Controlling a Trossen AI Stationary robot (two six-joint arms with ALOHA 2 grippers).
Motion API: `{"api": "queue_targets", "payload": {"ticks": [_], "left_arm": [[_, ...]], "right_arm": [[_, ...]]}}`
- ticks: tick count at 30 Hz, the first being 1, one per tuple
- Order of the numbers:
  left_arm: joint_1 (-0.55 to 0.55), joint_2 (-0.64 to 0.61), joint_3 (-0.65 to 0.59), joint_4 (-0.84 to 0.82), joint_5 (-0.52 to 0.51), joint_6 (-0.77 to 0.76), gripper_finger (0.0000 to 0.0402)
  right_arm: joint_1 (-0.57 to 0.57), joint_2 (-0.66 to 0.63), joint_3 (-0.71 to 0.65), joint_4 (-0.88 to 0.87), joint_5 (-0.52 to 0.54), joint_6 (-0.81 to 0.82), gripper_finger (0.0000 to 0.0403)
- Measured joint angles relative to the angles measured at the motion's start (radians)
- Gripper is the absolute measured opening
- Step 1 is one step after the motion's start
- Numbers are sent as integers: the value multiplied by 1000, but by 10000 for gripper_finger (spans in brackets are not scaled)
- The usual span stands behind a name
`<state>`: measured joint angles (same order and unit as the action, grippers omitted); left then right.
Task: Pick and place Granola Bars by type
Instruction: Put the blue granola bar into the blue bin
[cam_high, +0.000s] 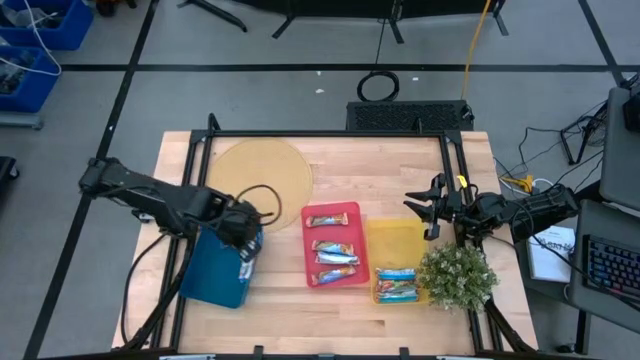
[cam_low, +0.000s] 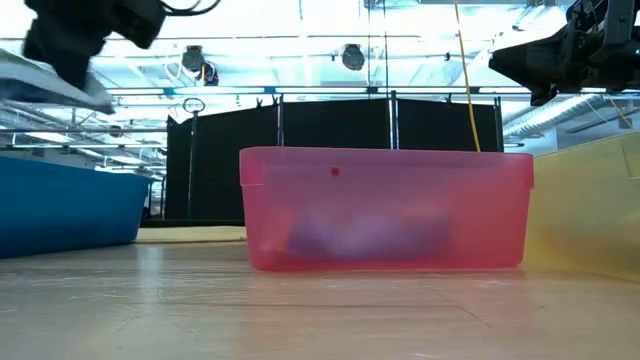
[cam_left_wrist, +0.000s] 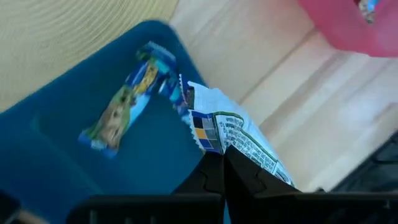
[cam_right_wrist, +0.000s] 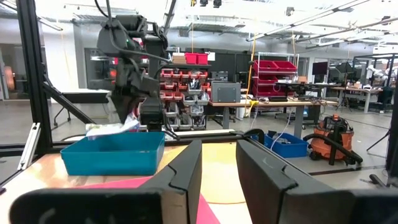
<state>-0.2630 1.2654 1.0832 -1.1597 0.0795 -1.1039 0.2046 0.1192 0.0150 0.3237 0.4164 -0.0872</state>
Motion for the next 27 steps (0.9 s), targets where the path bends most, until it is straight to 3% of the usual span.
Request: {"api": "queue_targets", "payload": {"ticks": [5, 8, 17, 27], "left_arm": [[-37, -38, 0, -133, -2, -85, 0], [-56, -21, -20, -127, 2, -100, 0], [-96, 47, -197, 84, 184, -111, 0], [-120, 52, -346, 348, 185, -169, 0]], "right_arm": [[0, 0, 0, 0, 0, 0, 91], [0, 0, 0, 0, 0, 0, 91], [0, 0, 0, 0, 0, 0, 91], [0, 0, 0, 0, 0, 0, 91]]}}
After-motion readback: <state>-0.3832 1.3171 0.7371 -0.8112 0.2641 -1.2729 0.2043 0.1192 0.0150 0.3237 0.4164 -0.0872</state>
